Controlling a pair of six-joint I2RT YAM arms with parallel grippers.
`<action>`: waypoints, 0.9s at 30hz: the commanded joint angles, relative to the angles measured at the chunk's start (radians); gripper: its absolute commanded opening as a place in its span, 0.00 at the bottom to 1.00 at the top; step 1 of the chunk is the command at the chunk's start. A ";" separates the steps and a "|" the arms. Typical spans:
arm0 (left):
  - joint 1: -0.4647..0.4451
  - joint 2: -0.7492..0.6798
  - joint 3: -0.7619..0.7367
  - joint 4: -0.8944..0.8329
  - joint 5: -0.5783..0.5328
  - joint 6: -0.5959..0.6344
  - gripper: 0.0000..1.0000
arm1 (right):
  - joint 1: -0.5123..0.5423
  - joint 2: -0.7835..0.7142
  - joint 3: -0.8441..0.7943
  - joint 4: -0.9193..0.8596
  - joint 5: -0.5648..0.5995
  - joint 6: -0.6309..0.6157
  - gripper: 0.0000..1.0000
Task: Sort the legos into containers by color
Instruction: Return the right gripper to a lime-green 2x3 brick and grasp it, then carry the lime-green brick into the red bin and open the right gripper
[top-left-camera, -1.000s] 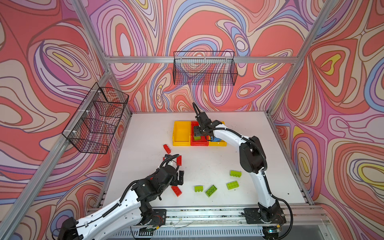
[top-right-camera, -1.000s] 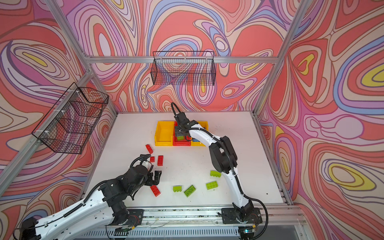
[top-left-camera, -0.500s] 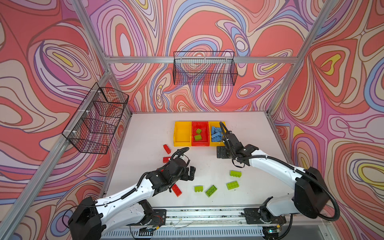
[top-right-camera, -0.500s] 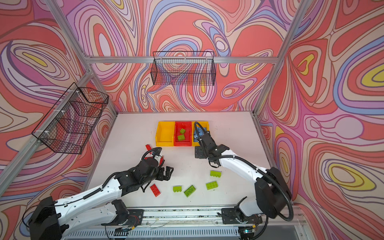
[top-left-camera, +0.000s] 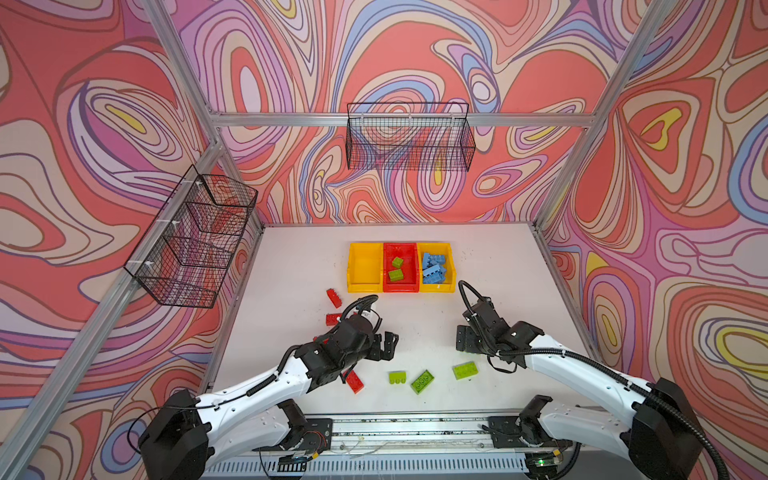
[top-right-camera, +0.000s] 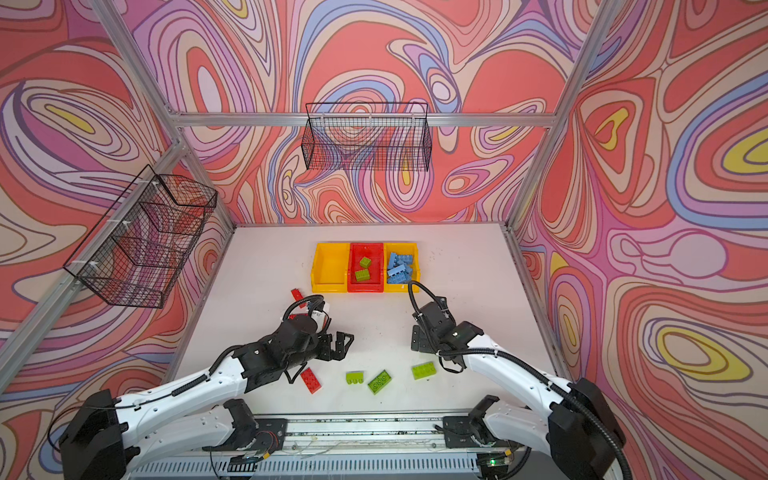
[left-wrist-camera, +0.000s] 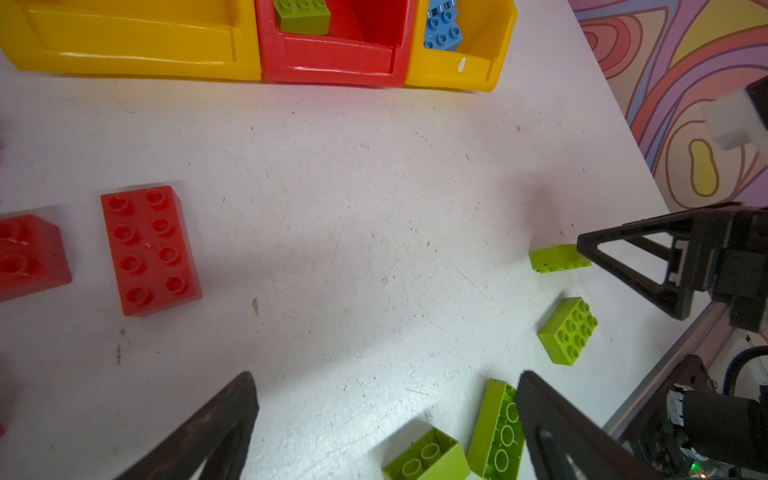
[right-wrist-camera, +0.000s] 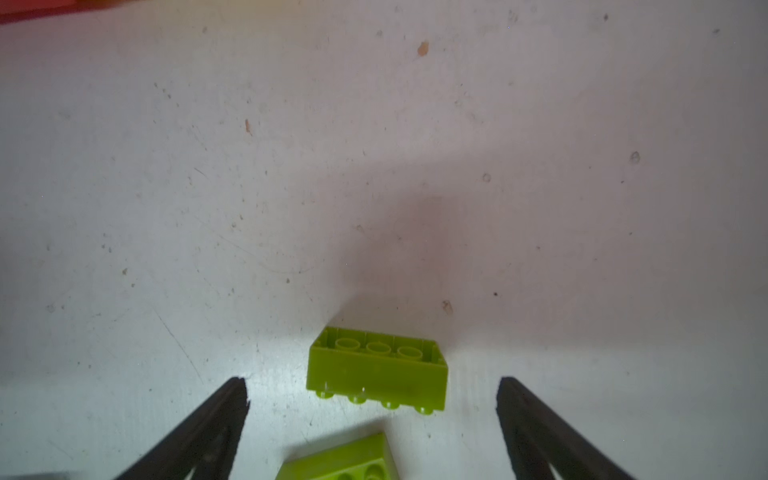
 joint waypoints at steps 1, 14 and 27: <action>-0.002 -0.044 -0.049 0.006 -0.015 -0.019 1.00 | 0.018 0.011 -0.026 -0.001 -0.009 0.069 0.98; -0.003 -0.150 -0.099 -0.046 -0.064 -0.007 1.00 | 0.029 0.174 -0.054 0.103 0.007 0.098 0.77; -0.003 -0.165 -0.100 -0.070 -0.072 -0.010 1.00 | 0.031 0.100 0.000 0.120 -0.028 0.080 0.43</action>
